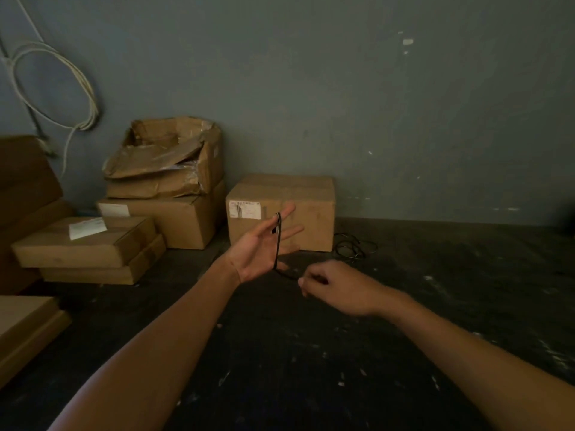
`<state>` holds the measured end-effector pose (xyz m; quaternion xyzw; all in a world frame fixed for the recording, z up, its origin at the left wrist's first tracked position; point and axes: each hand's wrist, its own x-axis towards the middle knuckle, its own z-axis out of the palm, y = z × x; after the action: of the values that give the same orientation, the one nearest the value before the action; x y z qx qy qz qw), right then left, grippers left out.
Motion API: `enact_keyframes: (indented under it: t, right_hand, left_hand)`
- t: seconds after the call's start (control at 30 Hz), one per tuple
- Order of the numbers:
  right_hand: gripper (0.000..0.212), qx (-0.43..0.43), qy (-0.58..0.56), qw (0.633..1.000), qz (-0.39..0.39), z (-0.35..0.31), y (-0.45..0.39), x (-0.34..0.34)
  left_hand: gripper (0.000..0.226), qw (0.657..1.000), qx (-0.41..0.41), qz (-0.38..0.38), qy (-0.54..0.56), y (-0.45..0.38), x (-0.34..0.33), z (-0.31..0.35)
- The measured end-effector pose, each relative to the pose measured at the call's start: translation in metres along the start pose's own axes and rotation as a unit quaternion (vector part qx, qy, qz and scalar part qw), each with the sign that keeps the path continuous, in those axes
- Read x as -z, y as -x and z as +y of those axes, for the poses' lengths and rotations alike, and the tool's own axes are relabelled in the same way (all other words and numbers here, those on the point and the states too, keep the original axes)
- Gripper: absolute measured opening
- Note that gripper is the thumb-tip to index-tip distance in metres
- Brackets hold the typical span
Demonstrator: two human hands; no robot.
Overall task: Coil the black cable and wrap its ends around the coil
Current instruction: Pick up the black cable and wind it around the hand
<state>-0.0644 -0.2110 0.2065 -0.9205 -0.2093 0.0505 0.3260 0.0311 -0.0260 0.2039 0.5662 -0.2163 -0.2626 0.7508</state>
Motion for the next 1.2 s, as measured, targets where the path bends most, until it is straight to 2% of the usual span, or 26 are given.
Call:
enact_keyframes:
  t: [0.13, 0.33, 0.43, 0.5, 0.57, 0.7, 0.87, 1.0, 1.1, 1.2]
  right_hand:
    - [0.019, 0.022, 0.079, 0.997, 0.004, -0.016, -0.001, 0.034]
    - [0.007, 0.006, 0.184, 0.983, 0.012, -0.019, -0.009, 0.087]
    - [0.016, 0.006, 0.208, 0.978, 0.024, -0.016, -0.012, 0.108]
    - [0.013, 0.012, 0.215, 0.976, 0.03, -0.012, -0.013, 0.114]
    - [0.01, 0.025, 0.202, 0.978, 0.046, -0.007, -0.016, 0.115]
    - [0.018, 0.039, 0.18, 0.98, 0.081, 0.007, -0.021, 0.112]
    - [0.018, 0.031, 0.091, 0.992, 0.085, 0.036, -0.019, 0.091]
    - [0.02, -0.022, -0.011, 0.998, 0.061, 0.064, -0.018, 0.052]
    - [0.028, 0.0, -0.086, 0.993, 0.077, 0.08, -0.015, 0.014]
    - [0.029, -0.052, -0.131, 0.987, 0.071, 0.081, -0.011, -0.024]
  left_hand:
    - [0.039, 0.998, 0.044, -0.026, -0.038, 0.003, -0.005, -0.01]
    - [0.039, 0.987, 0.124, -0.075, -0.066, 0.012, -0.022, -0.029]
    - [0.04, 0.977, 0.153, -0.119, -0.086, 0.016, -0.023, -0.037]
    - [0.04, 0.974, 0.155, -0.143, -0.084, 0.017, -0.025, -0.037]
    - [0.04, 0.971, 0.153, -0.165, -0.085, 0.018, -0.03, -0.033]
    - [0.042, 0.965, 0.146, -0.207, -0.068, 0.02, -0.037, -0.025]
    - [0.048, 0.959, 0.127, -0.253, -0.011, 0.024, -0.045, -0.016]
    - [0.05, 0.96, 0.108, -0.257, -0.004, 0.023, -0.046, -0.018]
    - [0.048, 0.964, 0.079, -0.251, 0.046, 0.02, -0.048, -0.015]
    - [0.046, 0.968, 0.049, -0.233, 0.084, 0.015, -0.048, -0.01]
